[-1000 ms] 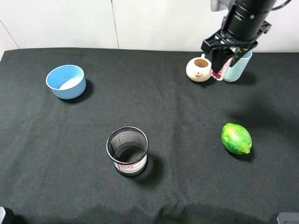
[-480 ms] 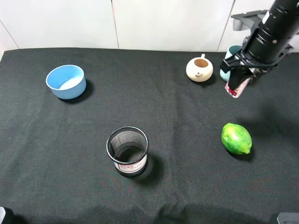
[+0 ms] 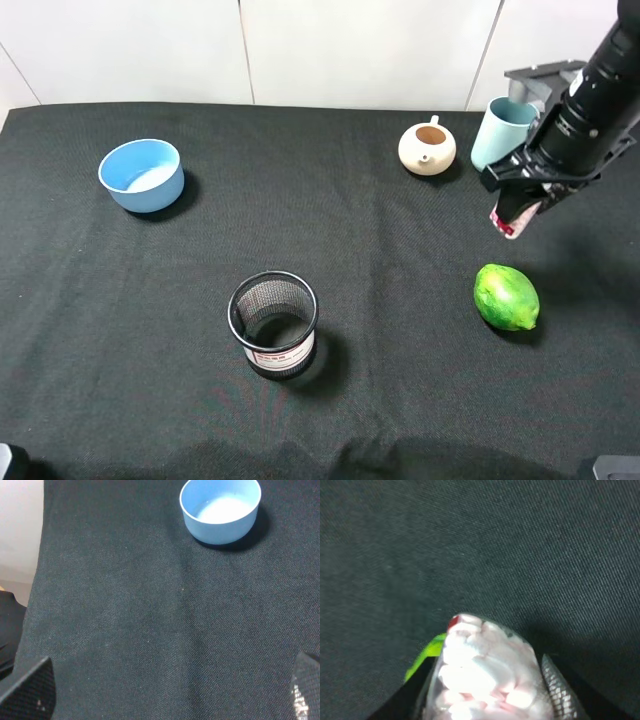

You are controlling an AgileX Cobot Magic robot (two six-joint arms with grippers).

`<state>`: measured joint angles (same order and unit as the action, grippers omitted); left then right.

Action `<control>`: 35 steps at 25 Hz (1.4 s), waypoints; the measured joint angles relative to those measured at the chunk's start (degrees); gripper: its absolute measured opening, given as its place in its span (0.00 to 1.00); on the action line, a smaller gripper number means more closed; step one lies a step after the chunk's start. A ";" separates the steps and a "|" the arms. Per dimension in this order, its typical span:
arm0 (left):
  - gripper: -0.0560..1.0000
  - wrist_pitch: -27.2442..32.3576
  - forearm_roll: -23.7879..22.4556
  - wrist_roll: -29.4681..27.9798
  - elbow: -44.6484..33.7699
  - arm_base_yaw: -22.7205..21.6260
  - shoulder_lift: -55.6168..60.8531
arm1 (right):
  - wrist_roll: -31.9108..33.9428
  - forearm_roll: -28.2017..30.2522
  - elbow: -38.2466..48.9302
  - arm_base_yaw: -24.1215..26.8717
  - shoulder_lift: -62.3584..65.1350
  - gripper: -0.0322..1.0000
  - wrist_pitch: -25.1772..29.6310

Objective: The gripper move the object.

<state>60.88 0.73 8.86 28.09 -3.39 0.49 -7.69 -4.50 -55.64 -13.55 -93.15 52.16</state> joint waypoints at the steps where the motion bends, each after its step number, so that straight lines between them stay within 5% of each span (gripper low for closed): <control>1: 0.99 0.00 0.00 0.00 0.00 0.00 0.00 | 0.00 0.00 0.88 0.71 0.19 0.34 -0.66; 15: 0.99 0.00 0.00 0.00 0.00 0.00 0.00 | -0.05 -1.37 7.73 10.38 0.31 0.34 -8.93; 35: 0.99 0.00 0.00 0.00 0.00 0.00 0.00 | -0.05 -1.03 11.49 10.58 0.11 0.34 -15.39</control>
<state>60.88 0.73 8.86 28.09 -3.39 0.49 -7.74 -5.52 -44.16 -2.97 -93.04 36.77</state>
